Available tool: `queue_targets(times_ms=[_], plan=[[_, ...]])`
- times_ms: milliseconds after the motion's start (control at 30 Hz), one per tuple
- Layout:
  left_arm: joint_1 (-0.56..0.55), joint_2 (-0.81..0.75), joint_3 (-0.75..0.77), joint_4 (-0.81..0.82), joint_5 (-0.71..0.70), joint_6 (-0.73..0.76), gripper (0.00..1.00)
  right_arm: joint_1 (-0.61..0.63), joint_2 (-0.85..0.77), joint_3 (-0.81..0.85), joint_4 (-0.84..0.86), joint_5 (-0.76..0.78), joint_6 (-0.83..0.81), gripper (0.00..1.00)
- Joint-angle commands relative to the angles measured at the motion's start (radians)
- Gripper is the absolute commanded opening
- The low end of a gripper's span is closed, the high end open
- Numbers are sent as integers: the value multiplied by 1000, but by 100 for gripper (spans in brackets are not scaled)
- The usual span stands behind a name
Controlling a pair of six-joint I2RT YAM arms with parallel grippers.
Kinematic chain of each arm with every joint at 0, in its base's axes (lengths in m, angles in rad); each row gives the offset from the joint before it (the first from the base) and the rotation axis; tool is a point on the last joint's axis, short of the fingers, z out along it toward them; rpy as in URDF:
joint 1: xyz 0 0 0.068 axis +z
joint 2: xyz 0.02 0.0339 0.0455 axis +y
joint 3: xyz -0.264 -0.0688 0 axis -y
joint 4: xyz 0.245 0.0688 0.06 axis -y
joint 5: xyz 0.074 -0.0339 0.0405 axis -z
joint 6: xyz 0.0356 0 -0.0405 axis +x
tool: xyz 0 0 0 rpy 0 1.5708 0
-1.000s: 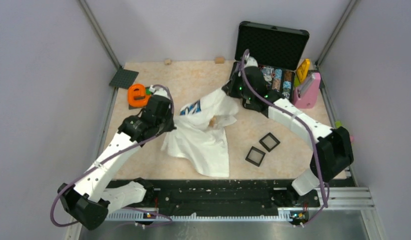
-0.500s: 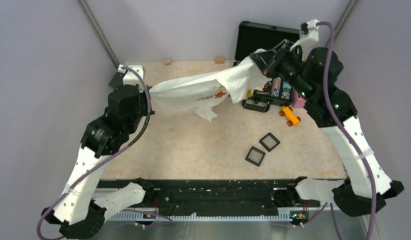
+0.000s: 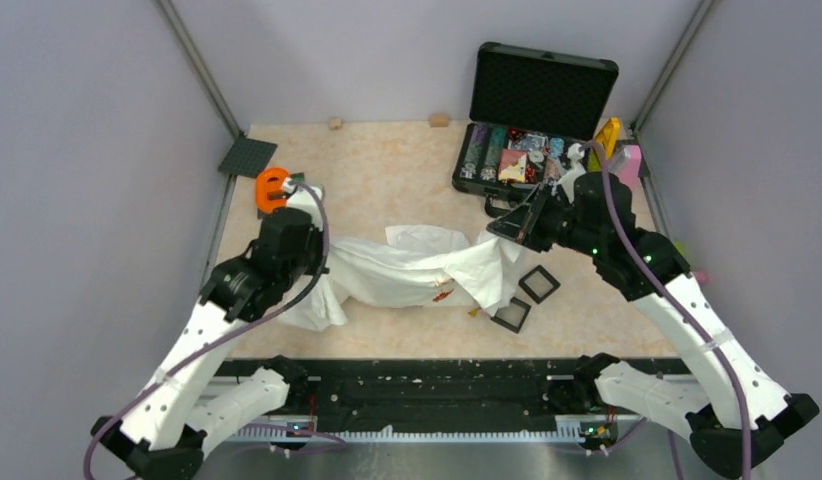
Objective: Remove the brooch from the garment
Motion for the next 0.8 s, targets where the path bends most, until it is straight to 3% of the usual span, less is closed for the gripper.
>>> queue_targets(times_ms=[0,167,233,367,567,633,700,767], plan=[[5,139,-37,157,5,-8,0,-2,64,-14,31,57,113,0],[9,339,-33,325,-143,-14,0,-46,319,4,133,59,95,0],[34,426,-30,418,-152,9,0,-91,435,30,172,46,95,0],[109,689,68,447,-135,22,0,-174,649,89,298,-2,110,0],[150,929,168,608,-153,78,0,-256,937,294,399,7,76,0],[160,995,235,612,-165,102,0,-264,1019,377,429,-42,1,20],[167,1051,306,605,-197,120,0,-267,1064,439,423,-71,-48,33],[177,1087,371,591,-219,130,0,-269,1058,445,427,-84,-102,58]])
